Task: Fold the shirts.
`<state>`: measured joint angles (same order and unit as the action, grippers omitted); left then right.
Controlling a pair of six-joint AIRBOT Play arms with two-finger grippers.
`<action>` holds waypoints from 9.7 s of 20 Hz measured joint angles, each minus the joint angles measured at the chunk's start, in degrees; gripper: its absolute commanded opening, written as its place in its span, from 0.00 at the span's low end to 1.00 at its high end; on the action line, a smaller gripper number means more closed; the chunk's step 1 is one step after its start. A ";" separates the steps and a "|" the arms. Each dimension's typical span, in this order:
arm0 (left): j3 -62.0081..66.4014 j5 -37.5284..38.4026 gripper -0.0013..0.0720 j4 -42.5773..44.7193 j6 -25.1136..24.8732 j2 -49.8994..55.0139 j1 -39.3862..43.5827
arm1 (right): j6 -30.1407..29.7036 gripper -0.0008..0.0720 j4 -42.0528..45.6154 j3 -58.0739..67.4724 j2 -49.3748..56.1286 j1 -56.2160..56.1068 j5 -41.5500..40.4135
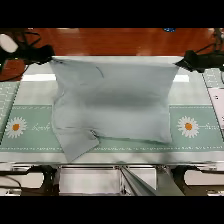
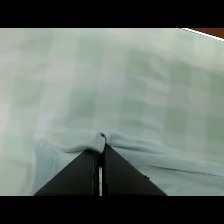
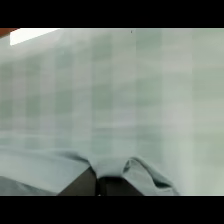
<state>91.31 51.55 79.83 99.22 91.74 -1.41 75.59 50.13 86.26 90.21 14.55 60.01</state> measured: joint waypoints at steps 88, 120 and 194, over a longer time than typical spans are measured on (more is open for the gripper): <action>-65.16 13.46 0.05 -28.70 -25.53 -26.16 -16.87 | 7.74 0.57 14.45 -64.78 -41.88 18.82 15.93; -15.54 18.91 0.05 -31.43 -20.37 -0.13 -10.56 | 0.17 0.04 -2.12 -28.85 -10.86 1.97 3.39; 5.55 11.28 0.05 -36.13 -15.56 19.39 45.09 | 9.33 0.04 8.15 -35.98 -52.39 -3.65 13.03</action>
<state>96.86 62.83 43.70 83.66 111.13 43.68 84.93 58.28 50.28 37.82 10.90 73.03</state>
